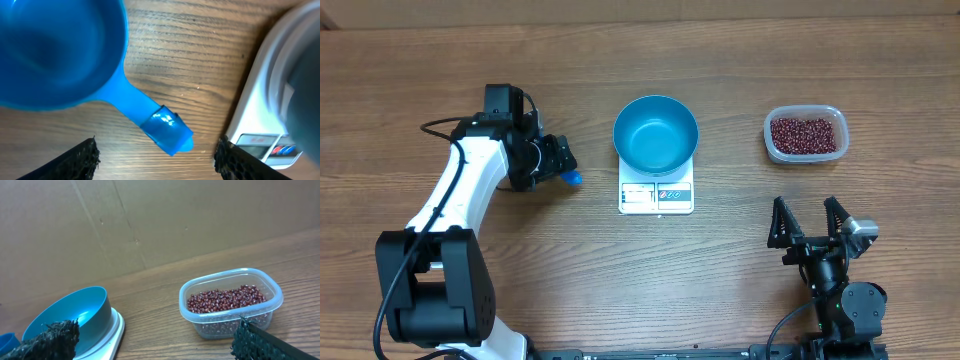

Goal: Scoop item into bowl and weigh 150g on scale
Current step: 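Lift the blue scoop by its handle with the left gripper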

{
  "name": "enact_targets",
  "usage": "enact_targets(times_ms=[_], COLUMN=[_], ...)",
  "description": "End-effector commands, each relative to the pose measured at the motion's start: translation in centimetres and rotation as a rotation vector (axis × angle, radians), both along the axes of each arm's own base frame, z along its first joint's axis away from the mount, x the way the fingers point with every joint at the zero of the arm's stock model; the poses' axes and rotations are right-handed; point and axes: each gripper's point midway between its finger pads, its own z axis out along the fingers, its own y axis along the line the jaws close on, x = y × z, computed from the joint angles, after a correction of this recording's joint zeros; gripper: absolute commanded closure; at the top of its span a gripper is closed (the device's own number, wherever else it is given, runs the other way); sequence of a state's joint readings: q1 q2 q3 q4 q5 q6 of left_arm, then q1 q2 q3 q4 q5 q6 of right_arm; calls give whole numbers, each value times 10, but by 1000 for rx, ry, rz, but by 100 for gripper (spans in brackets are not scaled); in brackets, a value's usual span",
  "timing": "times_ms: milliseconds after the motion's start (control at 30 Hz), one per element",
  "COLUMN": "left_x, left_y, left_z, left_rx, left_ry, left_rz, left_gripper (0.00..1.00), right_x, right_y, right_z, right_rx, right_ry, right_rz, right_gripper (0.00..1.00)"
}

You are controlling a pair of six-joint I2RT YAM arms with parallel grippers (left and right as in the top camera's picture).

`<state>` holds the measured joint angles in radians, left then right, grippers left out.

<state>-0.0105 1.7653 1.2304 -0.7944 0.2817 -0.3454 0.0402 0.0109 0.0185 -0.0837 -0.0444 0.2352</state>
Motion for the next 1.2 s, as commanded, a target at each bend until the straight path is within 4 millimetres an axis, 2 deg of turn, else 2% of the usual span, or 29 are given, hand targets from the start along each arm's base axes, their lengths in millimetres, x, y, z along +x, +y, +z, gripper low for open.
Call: enact_targets(times_ms=[0, 167, 267, 433, 567, 633, 800, 967, 1067, 1167], left_x=[0, 5, 0, -9, 8, 9, 6, -3, -8, -14], left_y=[-11, 10, 14, 21, 14, 7, 7, 9, 10, 13], left_z=[7, 3, 0, -7, -4, -5, -12, -24, -25, -26], left_rx=[-31, 187, 244, 269, 214, 176, 186, 209, 223, 253], left_ry=[49, 4, 12, 39, -24, -16, 9, 64, 78, 95], left_rz=[220, 336, 386, 461, 477, 465, 468, 462, 437, 390], left_gripper=[22, 21, 23, 25, 23, 20, 16, 20, 29, 30], right_x=[0, 0, 0, 0, 0, 0, 0, 0, 0, 0], right_y=[0, 0, 0, 0, 0, 0, 0, 0, 0, 0], right_z=[-3, -3, -3, -3, -3, -3, -3, -3, -3, -3], right_rx=[1, 1, 0, 1, 1, 1, 0, 0, 0, 1], right_ry=[0, 0, 0, 0, 0, 0, 0, 0, 0, 0], right_rz=[-3, -3, -3, -3, -3, -3, -3, -3, -3, -3], right_gripper=[0, 0, 0, 0, 0, 0, 0, 0, 0, 0])
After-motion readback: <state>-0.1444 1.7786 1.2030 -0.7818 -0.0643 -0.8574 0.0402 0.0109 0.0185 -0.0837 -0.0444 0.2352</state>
